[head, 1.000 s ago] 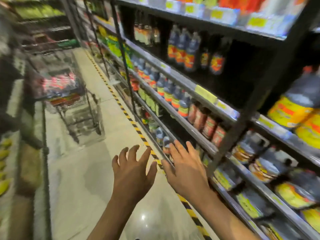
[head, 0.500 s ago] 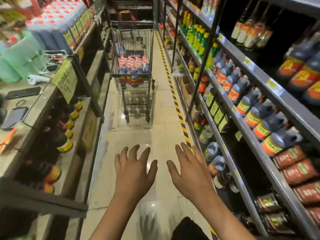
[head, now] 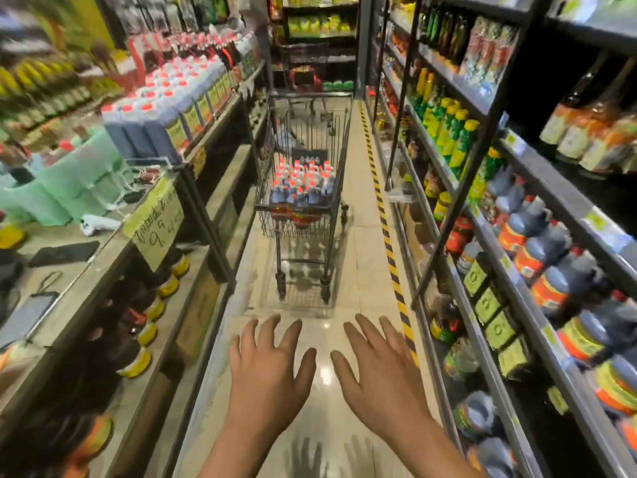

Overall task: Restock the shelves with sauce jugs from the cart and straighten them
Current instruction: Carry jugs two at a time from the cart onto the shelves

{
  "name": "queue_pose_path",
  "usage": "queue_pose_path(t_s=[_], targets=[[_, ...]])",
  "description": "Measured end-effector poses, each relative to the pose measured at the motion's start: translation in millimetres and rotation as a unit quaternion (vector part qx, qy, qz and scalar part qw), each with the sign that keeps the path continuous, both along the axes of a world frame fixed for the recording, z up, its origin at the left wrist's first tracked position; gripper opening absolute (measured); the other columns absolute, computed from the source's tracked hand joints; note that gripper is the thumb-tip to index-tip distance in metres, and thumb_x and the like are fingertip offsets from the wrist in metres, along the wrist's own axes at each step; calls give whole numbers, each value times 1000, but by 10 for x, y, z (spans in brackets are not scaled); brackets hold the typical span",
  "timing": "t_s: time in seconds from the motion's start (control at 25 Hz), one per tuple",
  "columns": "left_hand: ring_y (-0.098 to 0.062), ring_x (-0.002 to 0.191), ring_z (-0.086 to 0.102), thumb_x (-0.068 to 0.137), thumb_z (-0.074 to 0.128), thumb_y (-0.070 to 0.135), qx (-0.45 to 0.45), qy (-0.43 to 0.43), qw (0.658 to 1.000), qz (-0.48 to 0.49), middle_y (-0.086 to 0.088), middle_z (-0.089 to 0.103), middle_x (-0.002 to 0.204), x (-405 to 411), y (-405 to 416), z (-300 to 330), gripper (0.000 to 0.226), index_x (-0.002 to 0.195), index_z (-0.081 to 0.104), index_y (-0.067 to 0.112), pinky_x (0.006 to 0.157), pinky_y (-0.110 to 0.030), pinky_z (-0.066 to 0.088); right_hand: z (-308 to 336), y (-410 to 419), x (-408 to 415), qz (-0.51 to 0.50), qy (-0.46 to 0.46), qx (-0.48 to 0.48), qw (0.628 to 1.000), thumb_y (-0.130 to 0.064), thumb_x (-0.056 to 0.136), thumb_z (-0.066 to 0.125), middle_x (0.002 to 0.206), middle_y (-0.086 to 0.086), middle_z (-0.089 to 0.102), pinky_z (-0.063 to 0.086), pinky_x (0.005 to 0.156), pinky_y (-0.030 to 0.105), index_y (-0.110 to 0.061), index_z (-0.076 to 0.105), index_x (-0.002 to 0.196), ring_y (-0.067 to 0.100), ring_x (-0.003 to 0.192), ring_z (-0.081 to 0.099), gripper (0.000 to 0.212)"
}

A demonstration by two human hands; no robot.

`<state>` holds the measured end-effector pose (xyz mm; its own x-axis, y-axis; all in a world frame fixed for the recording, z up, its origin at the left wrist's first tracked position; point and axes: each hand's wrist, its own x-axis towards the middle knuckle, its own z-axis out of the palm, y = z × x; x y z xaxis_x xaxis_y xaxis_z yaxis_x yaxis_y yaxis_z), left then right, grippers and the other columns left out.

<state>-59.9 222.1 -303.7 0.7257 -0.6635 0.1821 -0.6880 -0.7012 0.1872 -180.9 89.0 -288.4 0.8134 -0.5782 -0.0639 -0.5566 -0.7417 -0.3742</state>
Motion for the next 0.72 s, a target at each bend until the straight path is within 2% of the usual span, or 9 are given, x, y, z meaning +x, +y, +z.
queue_pose_path(t_s=[0.24, 0.36, 0.72], targets=[[-41, 125, 54, 88, 41, 59, 13, -5, 999, 39, -9, 64, 130, 726, -452, 33, 57, 127, 67, 26, 99, -61, 46, -20, -607, 980, 49, 25, 12, 998, -62, 98, 16, 169, -8, 17, 5, 126, 44, -32, 25, 158, 25, 157, 2, 68], [-39, 125, 53, 88, 39, 60, 13, 27, 998, 63, -9, 63, 132, 1338, -602, -74, 60, 128, 66, 25, 100, -59, 45, -102, -825, 1606, 61, 28, 17, 998, -59, 103, 26, 169, -8, 18, 7, 126, 44, -32, 25, 159, 24, 157, 5, 61], [-39, 125, 52, 87, 38, 59, 4, 62, 998, 11, -8, 60, 134, 3220, -1182, -210, 58, 130, 60, 27, 98, -57, 45, -191, -1225, 3408, 22, 11, 13, 1000, -57, 102, 36, 168, -9, 21, 16, 126, 44, -32, 32, 156, 21, 156, 12, 60]])
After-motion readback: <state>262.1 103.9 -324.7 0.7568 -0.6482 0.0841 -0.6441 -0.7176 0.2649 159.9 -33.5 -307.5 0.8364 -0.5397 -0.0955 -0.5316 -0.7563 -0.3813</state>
